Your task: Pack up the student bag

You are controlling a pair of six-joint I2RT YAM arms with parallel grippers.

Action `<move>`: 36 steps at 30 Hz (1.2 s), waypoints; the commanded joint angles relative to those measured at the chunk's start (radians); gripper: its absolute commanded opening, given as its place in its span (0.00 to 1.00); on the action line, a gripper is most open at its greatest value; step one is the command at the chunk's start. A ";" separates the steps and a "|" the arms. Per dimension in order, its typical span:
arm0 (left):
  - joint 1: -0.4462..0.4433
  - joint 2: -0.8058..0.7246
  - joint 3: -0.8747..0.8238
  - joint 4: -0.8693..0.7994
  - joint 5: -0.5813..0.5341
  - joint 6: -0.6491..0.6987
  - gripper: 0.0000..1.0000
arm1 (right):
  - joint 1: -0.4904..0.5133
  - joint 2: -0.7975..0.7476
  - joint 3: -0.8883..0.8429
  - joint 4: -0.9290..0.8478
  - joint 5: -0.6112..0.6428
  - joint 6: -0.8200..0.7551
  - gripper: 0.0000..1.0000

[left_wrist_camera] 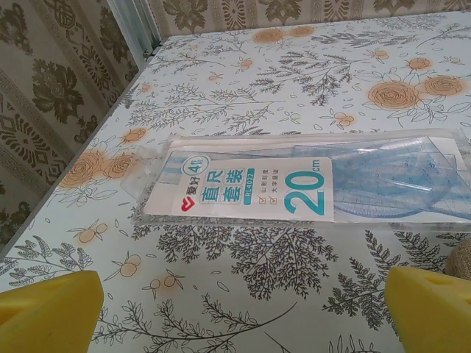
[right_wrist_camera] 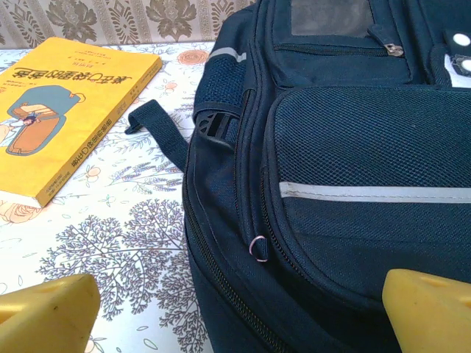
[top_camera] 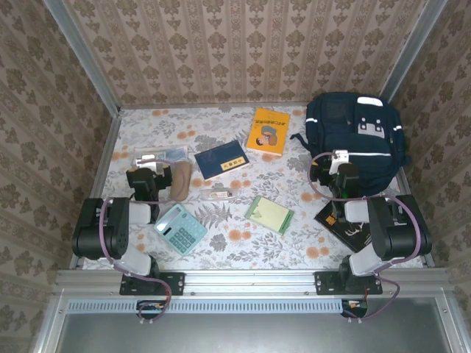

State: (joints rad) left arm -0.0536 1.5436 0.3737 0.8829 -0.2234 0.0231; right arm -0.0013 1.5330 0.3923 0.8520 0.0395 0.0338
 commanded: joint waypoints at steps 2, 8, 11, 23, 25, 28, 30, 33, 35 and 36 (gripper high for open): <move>-0.003 -0.005 0.011 0.013 0.010 0.000 1.00 | 0.000 -0.005 0.019 -0.004 -0.018 0.005 1.00; -0.002 -0.005 0.012 0.012 0.010 0.001 1.00 | -0.001 -0.004 0.019 -0.004 -0.018 0.005 0.99; -0.002 -0.005 0.013 0.012 0.009 -0.001 1.00 | 0.000 -0.005 0.019 -0.003 -0.018 0.006 1.00; 0.014 -0.012 0.015 -0.005 0.045 -0.009 1.00 | 0.000 -0.004 0.019 -0.007 -0.018 0.007 1.00; 0.014 -0.011 0.014 -0.004 0.051 -0.008 1.00 | 0.000 -0.005 0.019 -0.005 -0.018 0.006 1.00; 0.017 -0.021 0.027 -0.030 0.081 0.000 1.00 | 0.000 -0.007 0.014 0.001 -0.020 0.007 1.00; 0.021 -0.045 0.040 -0.074 0.069 -0.010 1.00 | 0.000 -0.012 0.014 -0.002 -0.014 0.007 1.00; 0.020 -0.121 0.087 -0.219 0.073 -0.002 1.00 | 0.000 -0.097 0.039 -0.117 0.007 0.014 1.00; 0.018 -0.181 0.147 -0.373 0.047 -0.018 1.00 | 0.000 -0.178 0.076 -0.236 0.025 0.020 1.00; 0.018 -0.211 0.183 -0.451 0.023 -0.041 1.00 | 0.000 -0.219 0.095 -0.288 0.042 0.030 1.00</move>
State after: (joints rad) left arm -0.0422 1.4288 0.4519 0.6533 -0.1711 0.0193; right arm -0.0013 1.4406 0.4114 0.7208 0.0452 0.0357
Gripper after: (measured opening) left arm 0.999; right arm 0.996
